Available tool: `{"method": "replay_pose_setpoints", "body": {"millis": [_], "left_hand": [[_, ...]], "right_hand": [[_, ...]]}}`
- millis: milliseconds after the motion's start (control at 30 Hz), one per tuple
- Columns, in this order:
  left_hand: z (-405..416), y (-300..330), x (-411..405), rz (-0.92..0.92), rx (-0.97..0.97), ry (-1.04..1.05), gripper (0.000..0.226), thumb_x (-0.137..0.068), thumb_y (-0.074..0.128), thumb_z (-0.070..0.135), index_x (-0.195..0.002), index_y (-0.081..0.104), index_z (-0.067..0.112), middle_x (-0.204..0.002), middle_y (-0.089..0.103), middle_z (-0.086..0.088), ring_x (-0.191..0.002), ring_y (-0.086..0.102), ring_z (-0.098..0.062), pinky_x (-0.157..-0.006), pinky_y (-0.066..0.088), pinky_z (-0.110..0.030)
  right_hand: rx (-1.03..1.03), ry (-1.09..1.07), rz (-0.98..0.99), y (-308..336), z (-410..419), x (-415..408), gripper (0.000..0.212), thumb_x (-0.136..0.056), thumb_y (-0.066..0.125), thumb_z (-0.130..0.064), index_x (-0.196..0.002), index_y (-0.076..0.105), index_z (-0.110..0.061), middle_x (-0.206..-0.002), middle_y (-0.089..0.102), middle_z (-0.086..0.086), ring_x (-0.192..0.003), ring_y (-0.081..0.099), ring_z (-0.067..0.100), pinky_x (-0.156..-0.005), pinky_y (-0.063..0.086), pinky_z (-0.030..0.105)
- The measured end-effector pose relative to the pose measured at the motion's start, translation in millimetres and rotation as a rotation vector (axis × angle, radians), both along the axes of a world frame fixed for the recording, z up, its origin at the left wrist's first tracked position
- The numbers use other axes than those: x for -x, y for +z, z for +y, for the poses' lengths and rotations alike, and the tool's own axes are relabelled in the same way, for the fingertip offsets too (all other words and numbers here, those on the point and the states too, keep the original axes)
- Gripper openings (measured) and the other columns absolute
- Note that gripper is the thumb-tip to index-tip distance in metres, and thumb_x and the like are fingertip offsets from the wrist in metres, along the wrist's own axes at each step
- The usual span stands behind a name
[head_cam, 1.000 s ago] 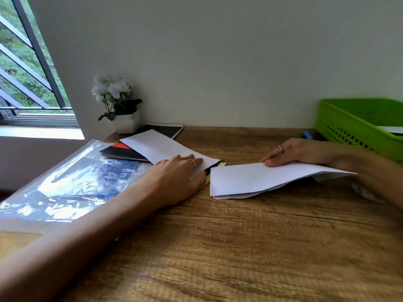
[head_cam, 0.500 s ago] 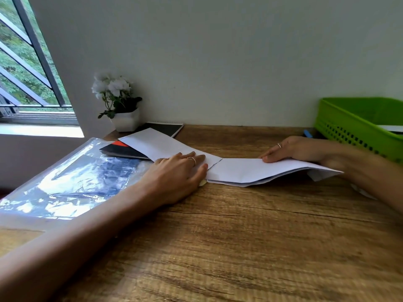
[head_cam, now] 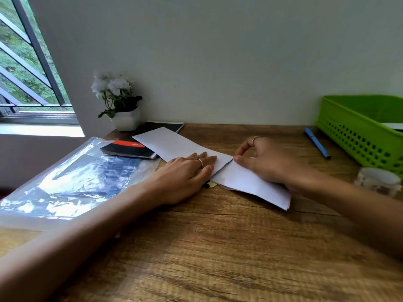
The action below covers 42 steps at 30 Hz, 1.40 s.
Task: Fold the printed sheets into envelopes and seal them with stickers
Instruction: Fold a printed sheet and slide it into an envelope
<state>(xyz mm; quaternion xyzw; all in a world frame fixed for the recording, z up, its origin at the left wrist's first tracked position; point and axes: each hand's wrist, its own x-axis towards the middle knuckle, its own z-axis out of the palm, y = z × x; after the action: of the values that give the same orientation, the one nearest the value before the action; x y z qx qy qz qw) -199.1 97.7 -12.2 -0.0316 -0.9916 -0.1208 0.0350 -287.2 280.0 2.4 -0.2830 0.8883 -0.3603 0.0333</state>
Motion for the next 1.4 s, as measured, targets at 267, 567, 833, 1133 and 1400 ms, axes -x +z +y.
{"method": "replay_pose_setpoints", "body": {"millis": [267,567,833,1133,1400], "left_hand": [[-1.5,-4.9,1.8,-0.094,0.053,-0.025,0.056,-0.095,0.020,0.054,-0.148,0.009,0.038,-0.157,0.004,0.013,-0.143,0.000,-0.003,-0.117,0.002,-0.036],[-3.0,-5.6,4.2,-0.090,0.023,-0.034,0.057,-0.093,0.019,0.055,-0.147,0.010,0.040,-0.156,0.004,0.013,-0.142,0.001,-0.002,-0.118,0.003,-0.035],[0.1,1.5,-1.1,-0.149,0.004,-0.072,0.075,-0.076,0.011,0.068,-0.147,0.008,0.041,-0.156,0.002,0.013,-0.143,0.001,-0.003,-0.117,0.002,-0.032],[-38.8,50.4,4.0,-0.067,0.017,-0.107,0.122,-0.049,0.058,0.082,-0.148,0.004,0.036,-0.155,0.009,0.015,-0.141,0.006,-0.001,-0.117,0.009,-0.029],[-13.9,58.6,39.0,-0.170,0.264,-0.188,0.126,-0.054,0.076,0.064,-0.146,-0.007,0.039,-0.157,-0.004,0.014,-0.143,-0.010,-0.009,-0.114,-0.006,-0.036]], "right_hand": [[-0.340,-0.009,-0.212,34.7,18.5,9.1,0.030,-0.082,0.064,-0.049,-0.100,0.061,-0.024,-0.094,0.063,-0.002,-0.082,0.057,0.013,-0.062,0.043,0.026],[-0.129,0.058,-0.408,24.2,20.0,11.0,0.026,-0.080,0.071,-0.005,-0.101,0.059,-0.016,-0.094,0.068,0.006,-0.083,0.063,0.018,-0.065,0.049,0.027],[0.214,0.010,-0.365,-1.9,-1.4,-8.6,0.025,-0.080,0.071,-0.006,-0.100,0.062,-0.018,-0.082,0.065,0.004,-0.073,0.059,0.014,-0.060,0.044,0.025],[0.317,0.103,-0.329,-2.6,5.3,-5.1,0.023,-0.084,0.067,-0.009,-0.101,0.061,-0.023,-0.089,0.068,0.003,-0.080,0.063,0.015,-0.066,0.049,0.027],[0.356,0.139,-0.305,0.7,24.1,14.4,0.024,-0.084,0.067,-0.008,-0.104,0.061,-0.020,-0.088,0.070,0.001,-0.082,0.066,0.014,-0.065,0.051,0.026]]}}
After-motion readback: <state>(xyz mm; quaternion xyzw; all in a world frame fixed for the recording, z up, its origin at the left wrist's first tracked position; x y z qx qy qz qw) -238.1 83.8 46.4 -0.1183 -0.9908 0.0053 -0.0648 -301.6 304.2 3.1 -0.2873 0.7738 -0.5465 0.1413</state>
